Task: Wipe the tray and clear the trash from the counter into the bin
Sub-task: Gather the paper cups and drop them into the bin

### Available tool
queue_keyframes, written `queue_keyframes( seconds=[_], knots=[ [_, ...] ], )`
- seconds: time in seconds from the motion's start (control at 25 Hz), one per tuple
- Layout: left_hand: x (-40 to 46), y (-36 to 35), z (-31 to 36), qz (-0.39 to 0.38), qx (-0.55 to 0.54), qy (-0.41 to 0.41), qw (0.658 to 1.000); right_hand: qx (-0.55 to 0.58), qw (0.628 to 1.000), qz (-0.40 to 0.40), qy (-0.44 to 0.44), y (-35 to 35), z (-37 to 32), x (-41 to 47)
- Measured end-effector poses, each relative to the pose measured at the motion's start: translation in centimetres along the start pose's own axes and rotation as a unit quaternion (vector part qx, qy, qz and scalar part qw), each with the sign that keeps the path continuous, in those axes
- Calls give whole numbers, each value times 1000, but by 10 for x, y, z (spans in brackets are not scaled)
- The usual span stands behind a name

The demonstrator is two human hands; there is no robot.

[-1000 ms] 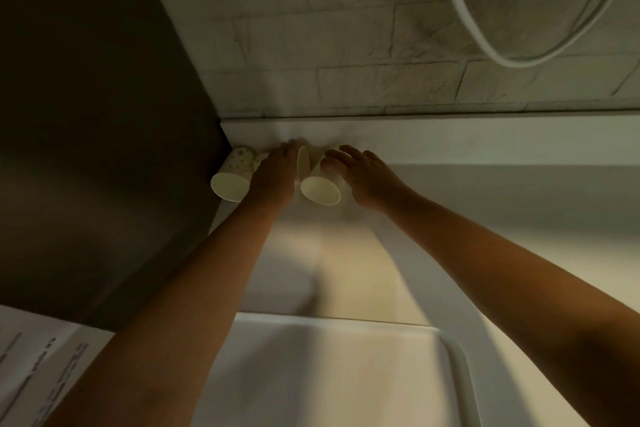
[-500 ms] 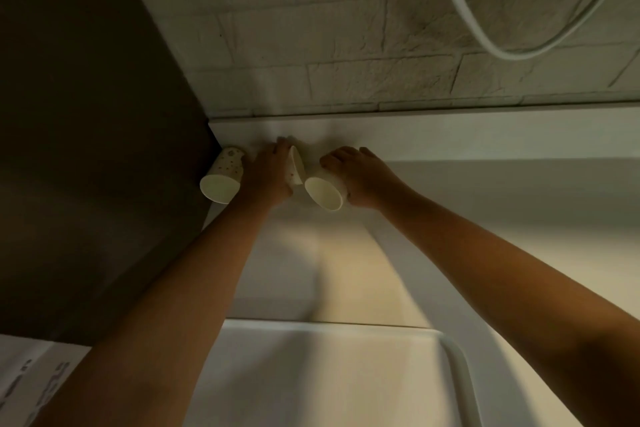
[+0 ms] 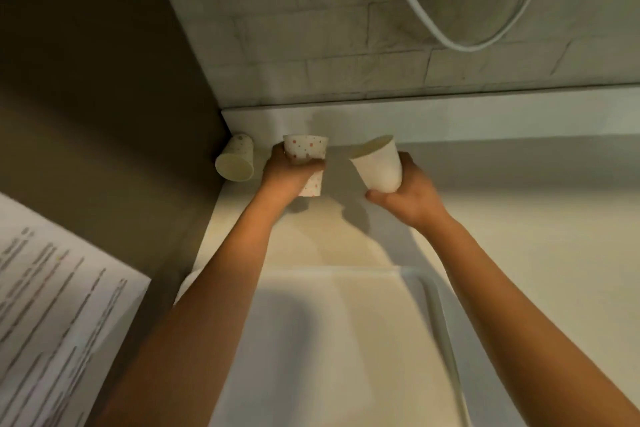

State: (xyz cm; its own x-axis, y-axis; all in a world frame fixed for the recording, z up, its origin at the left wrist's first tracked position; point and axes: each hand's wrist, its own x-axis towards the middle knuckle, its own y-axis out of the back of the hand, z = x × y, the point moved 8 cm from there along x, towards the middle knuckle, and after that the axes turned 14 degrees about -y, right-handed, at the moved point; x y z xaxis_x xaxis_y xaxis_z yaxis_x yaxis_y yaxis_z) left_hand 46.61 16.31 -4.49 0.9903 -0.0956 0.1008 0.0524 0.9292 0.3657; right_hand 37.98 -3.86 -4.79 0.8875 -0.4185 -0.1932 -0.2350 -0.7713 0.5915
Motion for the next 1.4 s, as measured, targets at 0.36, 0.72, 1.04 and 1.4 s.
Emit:
queue_keyframes(
  seconds=[0.36,0.72,1.04,1.4],
  knots=[
    [-172,-31,11,-110,-248,100,957,121,990,48,-56,32,70,-142],
    [-313,-49,34,-194,-312,86,926,194,967,155,-64,59,130,-275],
    [-404,-110,57,-326,-323,68,886,238,934,259,-67,103,215,-357],
    [-549,-267,80,-529,-251,83,806,307,856,407,-87,184,369,-439]
  ],
)
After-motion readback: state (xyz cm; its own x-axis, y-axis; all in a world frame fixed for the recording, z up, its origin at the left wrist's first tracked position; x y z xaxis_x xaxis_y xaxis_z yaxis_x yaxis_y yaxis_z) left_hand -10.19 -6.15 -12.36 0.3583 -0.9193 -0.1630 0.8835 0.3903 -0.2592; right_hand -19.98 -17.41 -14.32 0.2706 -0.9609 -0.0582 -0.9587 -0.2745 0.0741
